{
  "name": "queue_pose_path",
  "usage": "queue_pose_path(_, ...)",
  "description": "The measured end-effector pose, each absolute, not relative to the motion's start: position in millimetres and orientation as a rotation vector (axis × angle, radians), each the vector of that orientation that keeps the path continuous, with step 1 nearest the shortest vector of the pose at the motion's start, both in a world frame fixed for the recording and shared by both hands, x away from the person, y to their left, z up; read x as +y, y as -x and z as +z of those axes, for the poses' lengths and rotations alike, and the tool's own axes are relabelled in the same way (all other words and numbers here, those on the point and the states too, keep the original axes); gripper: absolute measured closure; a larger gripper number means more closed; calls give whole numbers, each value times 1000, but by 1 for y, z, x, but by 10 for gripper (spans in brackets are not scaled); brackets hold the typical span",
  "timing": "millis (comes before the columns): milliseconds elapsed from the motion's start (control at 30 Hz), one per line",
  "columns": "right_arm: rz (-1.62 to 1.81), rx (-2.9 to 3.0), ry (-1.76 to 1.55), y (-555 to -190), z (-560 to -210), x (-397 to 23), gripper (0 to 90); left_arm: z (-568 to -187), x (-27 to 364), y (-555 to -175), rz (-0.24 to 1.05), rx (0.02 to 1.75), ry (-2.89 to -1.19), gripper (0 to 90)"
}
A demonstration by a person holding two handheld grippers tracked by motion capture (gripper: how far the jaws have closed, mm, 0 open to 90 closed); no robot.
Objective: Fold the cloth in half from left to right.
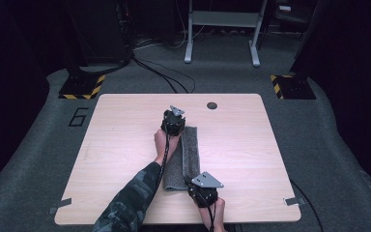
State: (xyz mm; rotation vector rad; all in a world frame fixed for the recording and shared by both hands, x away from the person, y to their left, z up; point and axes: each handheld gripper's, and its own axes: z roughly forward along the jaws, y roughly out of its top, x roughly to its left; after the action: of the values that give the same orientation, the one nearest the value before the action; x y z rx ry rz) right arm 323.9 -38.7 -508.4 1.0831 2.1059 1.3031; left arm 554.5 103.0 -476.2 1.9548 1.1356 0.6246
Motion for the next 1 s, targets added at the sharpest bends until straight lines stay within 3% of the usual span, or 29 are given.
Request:
queue_pose_path(633,1273,2093,-1143,-321,-518,-56,867,-489,80,-558,571,1082,-2024,854)
queue_pose_path(667,1273,2093,-1143,-321,-518,-56,867,-489,80,-558,571,1082,-2024,809)
queue_pose_path(800,1242,2087,-1173,-319,-521,-64,823,-486,82,-557,488,1098,-2002,487)
queue_pose_path(1000,1170,2090,-1217,-316,-525,-78,750,-479,98,-551,479,1111,-1989,322)
